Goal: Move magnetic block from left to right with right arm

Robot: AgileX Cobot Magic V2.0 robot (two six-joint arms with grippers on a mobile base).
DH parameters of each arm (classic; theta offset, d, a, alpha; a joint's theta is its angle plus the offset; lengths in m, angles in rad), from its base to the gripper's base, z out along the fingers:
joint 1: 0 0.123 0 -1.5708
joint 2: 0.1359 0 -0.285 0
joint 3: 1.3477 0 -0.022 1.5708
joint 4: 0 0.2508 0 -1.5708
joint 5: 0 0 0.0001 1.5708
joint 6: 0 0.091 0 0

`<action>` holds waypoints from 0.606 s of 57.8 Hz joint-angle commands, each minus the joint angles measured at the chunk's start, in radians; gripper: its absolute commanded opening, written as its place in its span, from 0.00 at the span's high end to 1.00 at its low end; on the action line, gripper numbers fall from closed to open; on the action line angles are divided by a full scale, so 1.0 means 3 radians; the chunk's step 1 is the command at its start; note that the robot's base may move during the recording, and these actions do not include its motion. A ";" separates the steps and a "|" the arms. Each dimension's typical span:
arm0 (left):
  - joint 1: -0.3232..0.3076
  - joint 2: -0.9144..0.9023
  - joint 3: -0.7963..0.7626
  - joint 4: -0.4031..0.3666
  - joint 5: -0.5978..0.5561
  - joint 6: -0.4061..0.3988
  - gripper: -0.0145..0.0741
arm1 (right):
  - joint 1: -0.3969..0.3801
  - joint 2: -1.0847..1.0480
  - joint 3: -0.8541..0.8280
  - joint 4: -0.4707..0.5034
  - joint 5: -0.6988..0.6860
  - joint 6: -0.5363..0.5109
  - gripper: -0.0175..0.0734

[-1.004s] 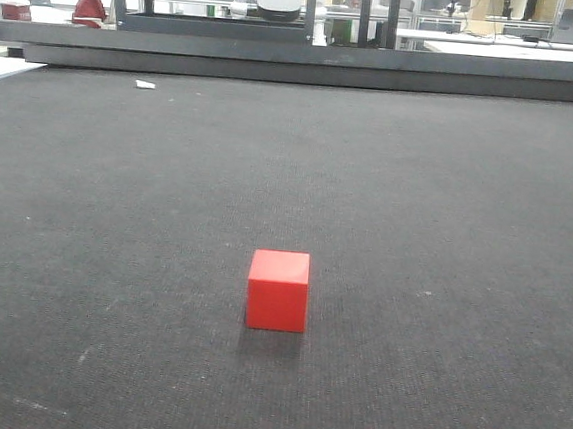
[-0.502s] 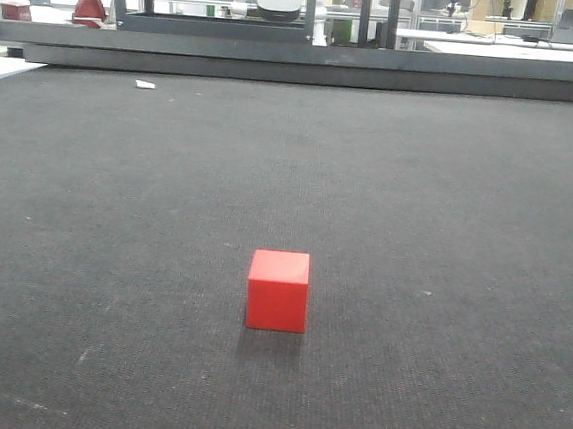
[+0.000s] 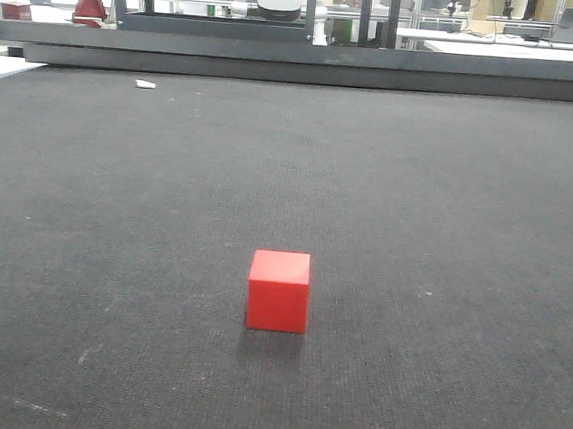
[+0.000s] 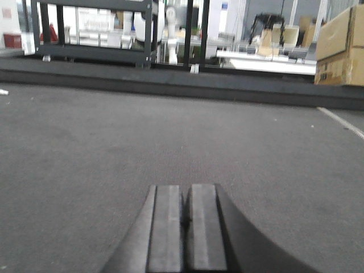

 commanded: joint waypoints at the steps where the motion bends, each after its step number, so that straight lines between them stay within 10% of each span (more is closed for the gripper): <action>1: 0.0011 -0.0031 0.0034 -0.0009 -0.0281 -0.0026 0.98 | -0.0008 0.0129 -0.0375 -0.0015 0.0199 -0.0009 0.75; 35: 0.0011 -0.0031 0.0034 -0.0009 -0.0281 -0.0026 0.98 | -0.0008 0.2341 -0.1412 0.0185 0.1208 0.0271 0.74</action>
